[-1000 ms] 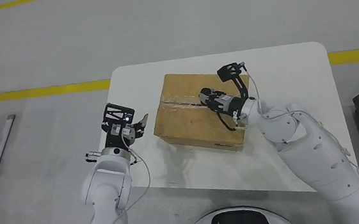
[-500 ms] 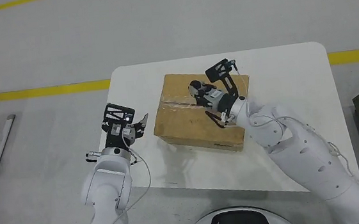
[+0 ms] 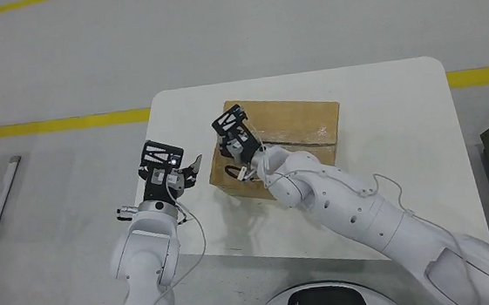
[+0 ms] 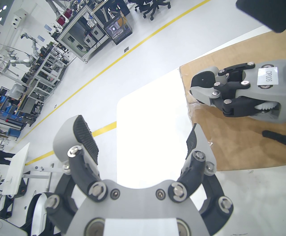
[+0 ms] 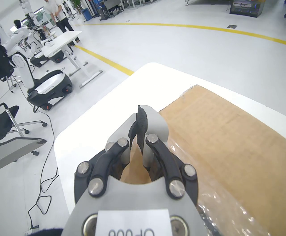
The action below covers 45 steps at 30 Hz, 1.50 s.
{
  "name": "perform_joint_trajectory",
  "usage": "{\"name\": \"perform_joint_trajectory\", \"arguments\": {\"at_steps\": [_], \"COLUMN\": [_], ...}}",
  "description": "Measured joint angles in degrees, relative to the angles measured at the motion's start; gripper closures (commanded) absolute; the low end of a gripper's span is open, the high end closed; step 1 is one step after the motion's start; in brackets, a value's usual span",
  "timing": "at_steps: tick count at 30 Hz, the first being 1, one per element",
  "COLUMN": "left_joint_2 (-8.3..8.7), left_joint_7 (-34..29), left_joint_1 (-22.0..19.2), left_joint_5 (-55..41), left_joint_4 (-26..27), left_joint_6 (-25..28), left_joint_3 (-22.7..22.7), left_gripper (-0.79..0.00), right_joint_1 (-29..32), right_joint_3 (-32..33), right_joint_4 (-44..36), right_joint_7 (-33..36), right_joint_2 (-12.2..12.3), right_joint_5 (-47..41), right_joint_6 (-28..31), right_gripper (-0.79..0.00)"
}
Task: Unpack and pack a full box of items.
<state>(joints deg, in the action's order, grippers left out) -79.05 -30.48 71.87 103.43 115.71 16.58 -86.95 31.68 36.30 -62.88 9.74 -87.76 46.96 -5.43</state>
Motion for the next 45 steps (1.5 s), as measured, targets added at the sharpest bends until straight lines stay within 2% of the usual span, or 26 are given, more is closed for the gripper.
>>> {"name": "perform_joint_trajectory", "arguments": {"at_steps": [5, 11, 15, 24, 33, 39, 45], "left_joint_2": [0.00, 0.00, 0.00, 0.00, 0.00, 0.00, 0.00], "left_joint_7": [0.00, 0.00, 0.00, 0.00, 0.00, 0.00, 0.00], "left_joint_1": [0.00, 0.00, 0.00, 0.00, 0.00, 0.00, 0.00], "left_joint_5": [0.00, 0.00, 0.00, 0.00, 0.00, 0.00, 0.00], "left_joint_4": [0.00, 0.00, 0.00, 0.00, 0.00, 0.00, 0.00], "left_joint_6": [0.00, 0.00, 0.00, 0.00, 0.00, 0.00, 0.00], "left_joint_3": [0.00, 0.00, 0.00, 0.00, 0.00, 0.00, 0.00], "left_gripper": [-0.785, -0.785, -0.785, -0.785, -0.785, -0.785, -0.785], "right_joint_1": [0.87, 3.82, 7.32, 15.95, 28.14, 34.54, 38.38], "right_joint_3": [0.87, 4.32, 7.51, 15.60, 26.20, 32.16, 36.30], "right_joint_4": [0.99, -2.23, -7.08, -19.04, -33.26, -40.74, -44.49], "right_joint_7": [-0.12, 0.55, 1.50, 8.61, 15.17, 17.24, 17.48], "right_joint_2": [-0.42, 0.46, 1.67, 4.64, 7.57, 8.64, 9.17], "right_joint_5": [0.60, 1.96, 3.55, 8.08, 11.99, 12.47, 12.82], "right_joint_6": [-0.12, -0.35, -0.40, -0.40, -2.51, -4.42, -6.03], "right_gripper": [0.000, 0.000, 0.000, 0.000, 0.000, 0.000, 0.000]}}
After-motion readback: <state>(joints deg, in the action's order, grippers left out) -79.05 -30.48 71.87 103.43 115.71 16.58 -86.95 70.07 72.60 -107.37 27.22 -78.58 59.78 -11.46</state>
